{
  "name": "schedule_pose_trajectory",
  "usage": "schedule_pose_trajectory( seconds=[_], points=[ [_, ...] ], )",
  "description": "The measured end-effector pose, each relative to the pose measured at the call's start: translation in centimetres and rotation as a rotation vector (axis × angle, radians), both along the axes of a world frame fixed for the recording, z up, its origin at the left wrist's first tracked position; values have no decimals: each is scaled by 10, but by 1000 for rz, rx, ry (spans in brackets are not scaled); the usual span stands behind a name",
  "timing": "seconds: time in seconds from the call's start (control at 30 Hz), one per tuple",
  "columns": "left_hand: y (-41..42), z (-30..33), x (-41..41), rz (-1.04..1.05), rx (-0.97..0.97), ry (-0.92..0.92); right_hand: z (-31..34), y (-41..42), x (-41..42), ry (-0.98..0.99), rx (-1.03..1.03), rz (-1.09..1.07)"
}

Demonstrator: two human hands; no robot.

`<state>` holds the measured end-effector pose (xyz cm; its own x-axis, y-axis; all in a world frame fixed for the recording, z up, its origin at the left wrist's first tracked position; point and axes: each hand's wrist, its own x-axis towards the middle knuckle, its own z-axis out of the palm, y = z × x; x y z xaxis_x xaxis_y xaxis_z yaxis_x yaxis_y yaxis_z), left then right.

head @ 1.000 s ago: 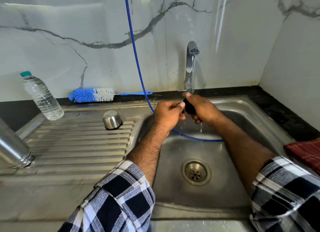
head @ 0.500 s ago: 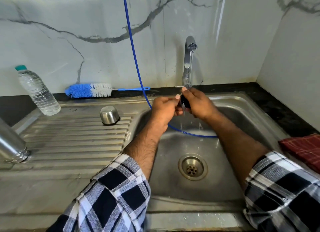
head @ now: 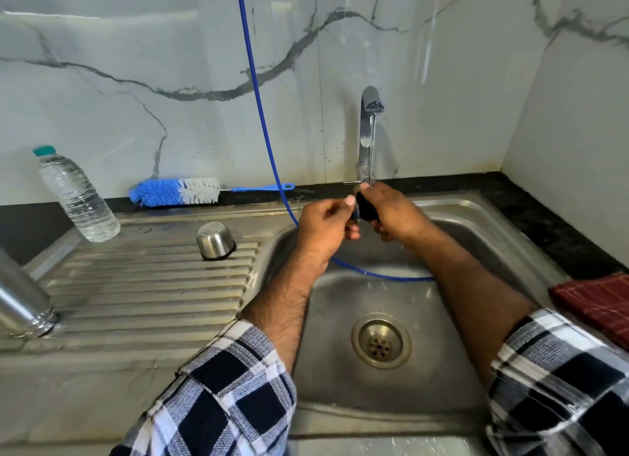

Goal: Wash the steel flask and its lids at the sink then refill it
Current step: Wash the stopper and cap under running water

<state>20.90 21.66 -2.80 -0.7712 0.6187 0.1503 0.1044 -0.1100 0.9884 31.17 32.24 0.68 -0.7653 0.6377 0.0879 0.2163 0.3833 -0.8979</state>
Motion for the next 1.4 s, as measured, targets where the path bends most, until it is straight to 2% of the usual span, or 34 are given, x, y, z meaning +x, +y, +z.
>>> schedule_pose_trajectory(
  seconds=[0.07,0.1,0.13,0.23,0.3,0.37,0.47,0.53,0.6,0.67,0.73,0.8,0.83,0.93,1.0,1.07,1.13,1.17,1.2,1.27,1.33,1.4],
  points=[
    [-2,2,0,-8,26,3,-3,-3,-3,22,84,-34],
    [-2,1,-1,-6,23,65,-3,-4,-3,15,50,-56],
    [-2,1,-1,9,-2,185,-1,-3,-3,-4,-61,-75],
    [-1,-4,-5,56,-112,596,4,2,5,-104,-578,-15],
    [-2,-3,-5,52,-111,640,7,5,9,-125,-686,30],
    [-2,1,-1,29,-84,479,9,3,10,-96,-540,-17],
    [-1,4,4,8,-81,184,12,-4,4,-29,-132,-30],
    [-2,4,2,12,-46,137,10,-7,-1,-11,35,-1],
    [-3,3,-2,60,-38,309,9,-7,-4,-37,13,-44],
    [-6,3,-7,104,-90,629,7,-2,-3,-115,-263,-65],
    [-7,2,-7,88,-107,790,4,4,3,-173,-561,-4],
    [-8,1,-4,62,-103,744,3,5,7,-159,-620,18],
    [-7,1,-3,52,-106,637,5,4,6,-131,-535,8],
    [-3,2,0,-3,-82,228,6,-3,0,-29,-68,-44],
    [-2,0,-1,-26,-51,188,-1,-4,-6,42,120,-51],
    [-2,-1,-4,12,-45,405,-1,-2,-6,26,47,-100],
    [-4,1,-4,64,-74,727,4,3,-3,-58,-322,-98],
    [-4,1,-4,83,-91,846,6,5,2,-95,-520,-59],
    [-5,2,-1,81,-98,900,7,6,7,-120,-630,-25],
    [-6,3,4,51,-128,795,3,9,10,-131,-577,4],
    [-4,1,6,13,-163,485,2,6,8,-97,-304,-17],
    [-4,-1,3,30,-146,335,3,1,2,-59,-120,-6]
  ],
)
